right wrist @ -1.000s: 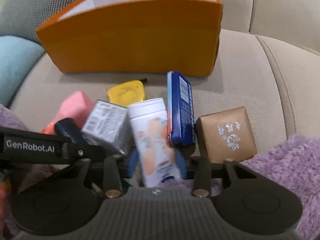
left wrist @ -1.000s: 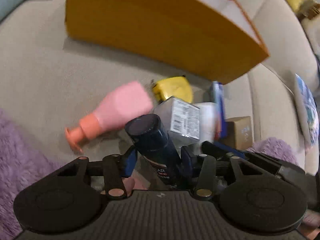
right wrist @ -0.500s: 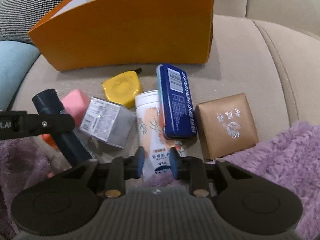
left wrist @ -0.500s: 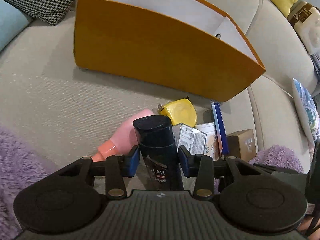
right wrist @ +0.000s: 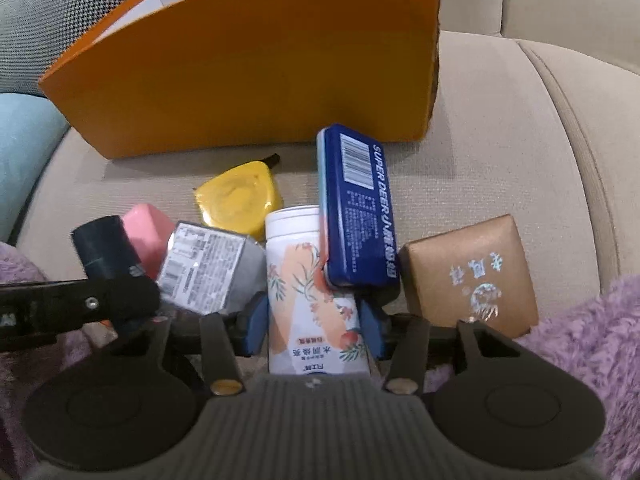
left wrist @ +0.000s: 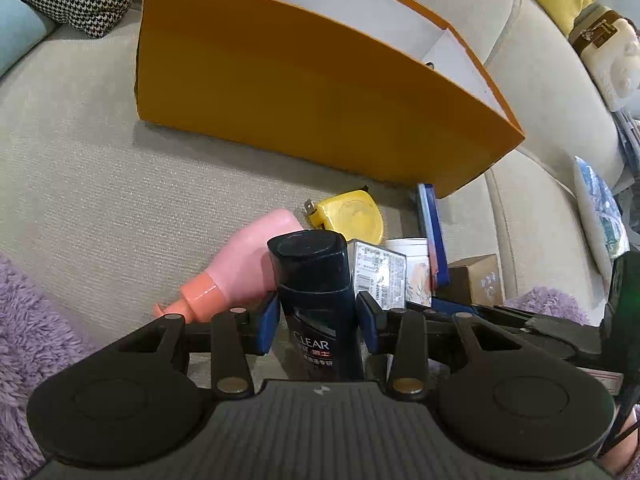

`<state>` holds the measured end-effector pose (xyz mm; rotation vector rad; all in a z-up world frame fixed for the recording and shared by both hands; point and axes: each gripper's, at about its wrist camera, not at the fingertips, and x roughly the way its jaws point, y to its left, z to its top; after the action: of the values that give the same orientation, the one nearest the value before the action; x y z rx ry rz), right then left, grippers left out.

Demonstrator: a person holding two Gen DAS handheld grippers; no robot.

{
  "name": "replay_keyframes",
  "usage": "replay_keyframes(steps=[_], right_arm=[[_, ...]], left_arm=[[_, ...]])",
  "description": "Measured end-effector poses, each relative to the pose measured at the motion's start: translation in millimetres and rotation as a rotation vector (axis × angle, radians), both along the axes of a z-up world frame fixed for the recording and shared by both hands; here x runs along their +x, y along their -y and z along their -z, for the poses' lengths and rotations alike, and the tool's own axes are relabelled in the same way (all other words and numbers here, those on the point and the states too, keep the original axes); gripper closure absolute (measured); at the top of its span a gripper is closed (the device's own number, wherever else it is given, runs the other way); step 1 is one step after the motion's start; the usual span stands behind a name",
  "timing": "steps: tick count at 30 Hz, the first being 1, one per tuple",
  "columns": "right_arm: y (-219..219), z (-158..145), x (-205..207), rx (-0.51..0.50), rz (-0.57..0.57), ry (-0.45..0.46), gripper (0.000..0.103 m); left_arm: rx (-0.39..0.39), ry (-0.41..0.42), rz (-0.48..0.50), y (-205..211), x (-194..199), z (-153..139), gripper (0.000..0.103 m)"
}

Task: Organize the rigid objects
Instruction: 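Grasp the black CLEAR bottle with the left tool while the right grasps the white cup, then lift and carry the CLEAR bottle and white cup with both tools into the orange box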

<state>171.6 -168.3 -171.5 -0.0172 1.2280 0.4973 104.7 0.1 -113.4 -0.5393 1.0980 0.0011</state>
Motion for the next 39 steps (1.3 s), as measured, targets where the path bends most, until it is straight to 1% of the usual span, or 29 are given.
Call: replay_keyframes(steps=[4, 7, 11, 13, 17, 20, 23, 25, 27, 31, 34, 36, 39], right_arm=[[4.8, -16.4, -10.1, 0.032, 0.002, 0.030, 0.053], [5.5, -27.2, -13.8, 0.054, -0.012, 0.055, 0.053], [2.2, -48.4, -26.7, 0.078, -0.036, 0.115, 0.053], [-3.0, -60.3, -34.8, 0.086, -0.057, 0.142, 0.054], [-8.7, -65.3, -36.0, 0.096, -0.078, 0.154, 0.054], [-14.5, -63.1, -36.9, 0.104, -0.103, 0.150, 0.053], [-20.5, -55.3, -33.6, 0.117, -0.114, 0.110, 0.053], [-25.8, -51.2, -32.2, 0.112, -0.124, 0.089, 0.053], [-29.6, -47.5, -30.4, 0.107, -0.130, 0.078, 0.053], [-33.3, -44.4, -25.7, 0.108, -0.136, 0.064, 0.052], [-39.7, -41.1, -22.6, 0.089, -0.146, 0.064, 0.052], [-43.2, -39.8, -20.8, 0.074, -0.153, 0.073, 0.051], [-45.2, -37.2, -15.1, 0.077, -0.146, 0.068, 0.051]], left_arm=[[0.012, 0.030, 0.029, -0.2, -6.0, -7.4, 0.057], [0.025, 0.074, 0.054, 2.9, -10.8, -16.0, 0.059], [0.051, 0.127, 0.079, 7.6, -15.5, -27.3, 0.060], [0.061, 0.140, 0.073, 5.8, -17.9, -31.6, 0.060], [0.086, 0.162, 0.055, -0.2, -24.5, -40.2, 0.061], [0.088, 0.174, 0.012, -10.8, -26.8, -43.2, 0.061], [0.091, 0.159, -0.023, -19.6, -20.9, -38.7, 0.061], [0.054, 0.149, -0.039, -24.6, -16.6, -31.1, 0.061], [0.036, 0.147, -0.041, -25.8, -13.2, -25.4, 0.061], [0.033, 0.135, -0.026, -21.2, -6.2, -18.9, 0.061], [0.034, 0.135, -0.013, -19.0, -6.2, -16.0, 0.061], [0.020, 0.133, -0.017, -18.6, -5.0, -13.3, 0.061], [0.000, 0.129, -0.019, -19.5, -4.2, -10.8, 0.061]])
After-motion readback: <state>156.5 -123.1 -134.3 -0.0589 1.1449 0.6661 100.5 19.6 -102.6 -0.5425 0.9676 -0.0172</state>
